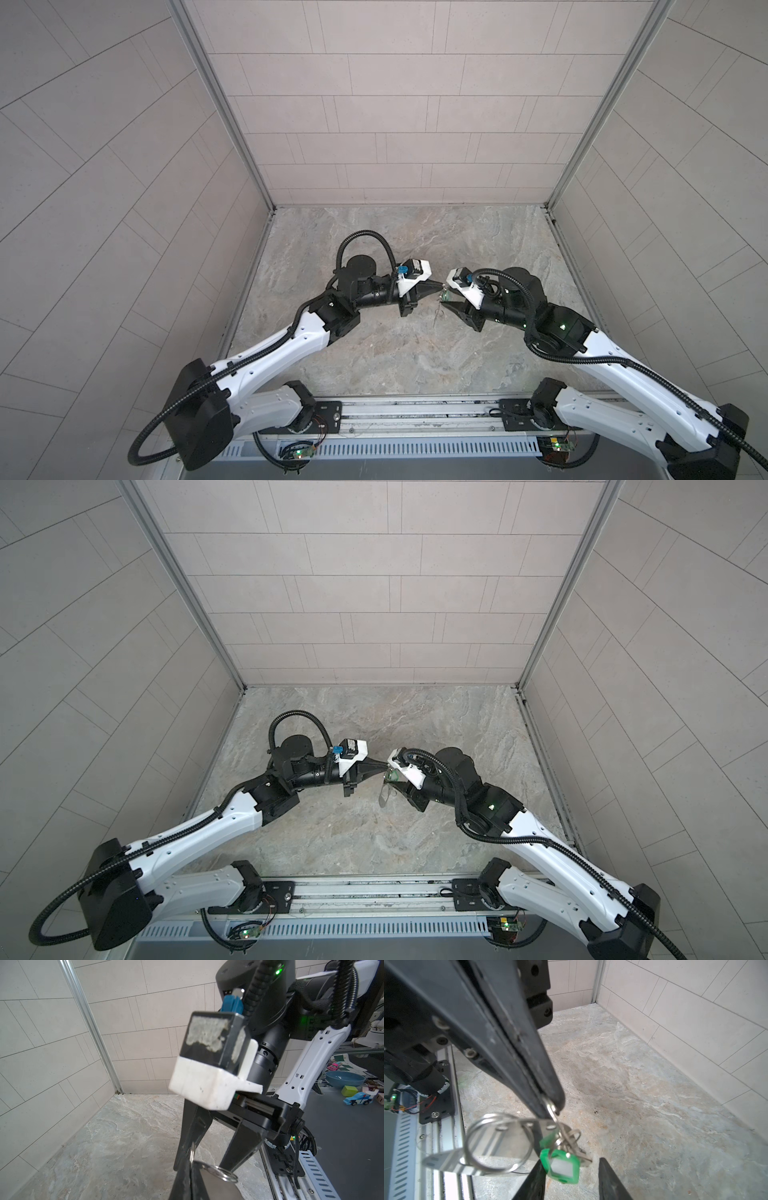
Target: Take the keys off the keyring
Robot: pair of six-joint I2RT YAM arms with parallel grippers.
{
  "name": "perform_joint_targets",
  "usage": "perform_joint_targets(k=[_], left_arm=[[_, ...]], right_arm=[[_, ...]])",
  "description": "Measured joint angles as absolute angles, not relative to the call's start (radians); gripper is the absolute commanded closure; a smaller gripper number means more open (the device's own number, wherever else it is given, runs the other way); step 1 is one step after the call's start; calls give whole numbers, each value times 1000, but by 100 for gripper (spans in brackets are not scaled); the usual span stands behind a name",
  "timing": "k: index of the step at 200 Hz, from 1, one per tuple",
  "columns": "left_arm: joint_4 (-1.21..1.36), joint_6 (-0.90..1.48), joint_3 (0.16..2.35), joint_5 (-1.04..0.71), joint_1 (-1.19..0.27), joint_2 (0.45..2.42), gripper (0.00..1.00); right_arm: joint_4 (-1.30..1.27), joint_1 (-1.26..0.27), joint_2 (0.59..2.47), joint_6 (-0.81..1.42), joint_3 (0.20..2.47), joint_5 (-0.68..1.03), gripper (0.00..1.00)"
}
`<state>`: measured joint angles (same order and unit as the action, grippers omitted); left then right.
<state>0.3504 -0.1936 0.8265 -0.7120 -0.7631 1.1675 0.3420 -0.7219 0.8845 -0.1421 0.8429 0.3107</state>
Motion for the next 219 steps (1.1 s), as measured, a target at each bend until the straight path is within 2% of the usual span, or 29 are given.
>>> perform_joint_targets(k=[52, 132, 219], left_arm=[[352, -190, 826, -712, -763, 1168, 100], [351, -191, 826, -708, -763, 1169, 100], [353, -191, 826, -677, -763, 1177, 100]], right_arm=[[372, -809, 842, -225, 844, 168, 59], [394, -883, 805, -339, 878, -39, 65], [356, -918, 820, -337, 888, -54, 74]])
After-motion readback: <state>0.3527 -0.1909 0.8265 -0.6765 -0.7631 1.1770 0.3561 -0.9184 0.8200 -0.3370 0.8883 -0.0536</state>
